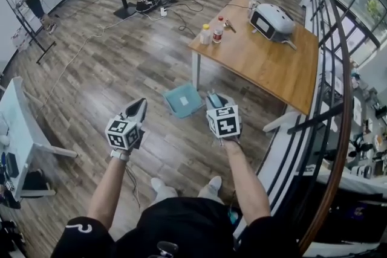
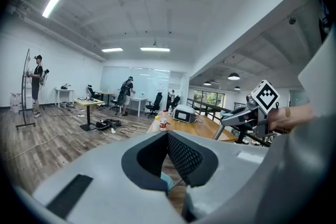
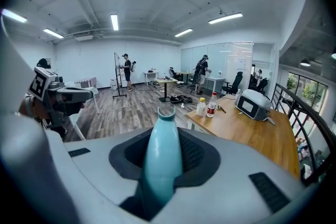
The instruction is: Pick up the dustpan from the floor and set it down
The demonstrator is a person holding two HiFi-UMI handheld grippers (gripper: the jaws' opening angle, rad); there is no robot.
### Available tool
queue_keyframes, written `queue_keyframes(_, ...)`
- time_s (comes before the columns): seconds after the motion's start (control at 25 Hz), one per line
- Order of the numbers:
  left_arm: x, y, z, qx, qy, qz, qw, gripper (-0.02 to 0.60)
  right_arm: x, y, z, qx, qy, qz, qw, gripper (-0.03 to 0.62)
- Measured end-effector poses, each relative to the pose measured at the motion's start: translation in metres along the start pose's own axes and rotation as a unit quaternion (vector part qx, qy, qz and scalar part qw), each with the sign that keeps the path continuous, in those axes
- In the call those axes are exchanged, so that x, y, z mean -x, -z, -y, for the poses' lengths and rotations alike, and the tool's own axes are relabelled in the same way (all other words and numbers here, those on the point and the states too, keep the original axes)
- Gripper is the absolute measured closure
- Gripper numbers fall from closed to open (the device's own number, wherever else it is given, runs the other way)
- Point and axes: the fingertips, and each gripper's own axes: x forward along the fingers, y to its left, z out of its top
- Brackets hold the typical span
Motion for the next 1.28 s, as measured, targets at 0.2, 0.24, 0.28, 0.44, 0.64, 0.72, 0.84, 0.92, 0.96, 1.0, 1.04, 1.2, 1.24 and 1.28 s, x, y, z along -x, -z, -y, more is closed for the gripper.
queue_keyframes(0.2, 0.006, 0.024, -0.003, 0.008, 0.004, -0.011, 0.9999, 0.583, -0.014, 0.026, -0.014, -0.002, -0.003, -0.023, 1.0, 0.503)
queue_keyframes(0.24, 0.005, 0.029, -0.003, 0.01, 0.004, -0.013, 0.9999, 0.583, -0.019, 0.033, -0.015, -0.003, -0.003, -0.026, 1.0, 0.503)
queue_keyframes(0.28, 0.004, 0.034, -0.005, 0.011, 0.003, -0.015, 0.9998, 0.583, -0.025, 0.038, -0.016, -0.004, -0.002, -0.028, 1.0, 0.503)
queue_keyframes(0.44, -0.003, 0.049, -0.013, 0.021, 0.005, -0.018, 0.9996, 0.583, -0.047, 0.06, -0.019, -0.007, 0.003, -0.041, 0.999, 0.502)
queue_keyframes(0.64, -0.012, 0.077, -0.021, 0.028, 0.012, -0.032, 0.999, 0.583, -0.08, 0.092, -0.024, -0.014, 0.011, -0.058, 0.998, 0.502)
queue_keyframes(0.72, -0.016, 0.093, -0.024, 0.029, 0.016, -0.043, 0.9985, 0.583, -0.093, 0.106, -0.025, -0.018, 0.013, -0.067, 0.997, 0.502)
queue_keyframes(0.84, -0.019, 0.122, -0.033, 0.044, 0.025, -0.061, 0.9968, 0.583, -0.115, 0.129, -0.031, -0.021, 0.016, -0.077, 0.997, 0.502)
queue_keyframes(0.92, -0.021, 0.142, -0.044, 0.058, 0.029, -0.069, 0.9955, 0.583, -0.132, 0.14, -0.034, -0.017, 0.018, -0.078, 0.997, 0.502)
queue_keyframes(0.96, -0.022, 0.152, -0.05, 0.061, 0.03, -0.073, 0.995, 0.583, -0.141, 0.144, -0.036, -0.015, 0.02, -0.076, 0.997, 0.502)
queue_keyframes(1.0, -0.023, 0.161, -0.055, 0.06, 0.03, -0.078, 0.9947, 0.583, -0.15, 0.15, -0.038, -0.013, 0.022, -0.075, 0.997, 0.502)
queue_keyframes(1.04, -0.023, 0.171, -0.06, 0.057, 0.03, -0.083, 0.9945, 0.583, -0.157, 0.156, -0.041, -0.012, 0.023, -0.076, 0.997, 0.502)
queue_keyframes(1.2, -0.021, 0.203, -0.078, 0.051, 0.032, -0.094, 0.9938, 0.583, -0.184, 0.188, -0.062, -0.008, 0.021, -0.09, 0.996, 0.502)
queue_keyframes(1.24, -0.02, 0.21, -0.081, 0.052, 0.033, -0.096, 0.9935, 0.583, -0.19, 0.196, -0.066, -0.007, 0.022, -0.093, 0.995, 0.502)
queue_keyframes(1.28, -0.02, 0.217, -0.084, 0.052, 0.036, -0.098, 0.9932, 0.583, -0.195, 0.204, -0.071, -0.007, 0.023, -0.096, 0.995, 0.502)
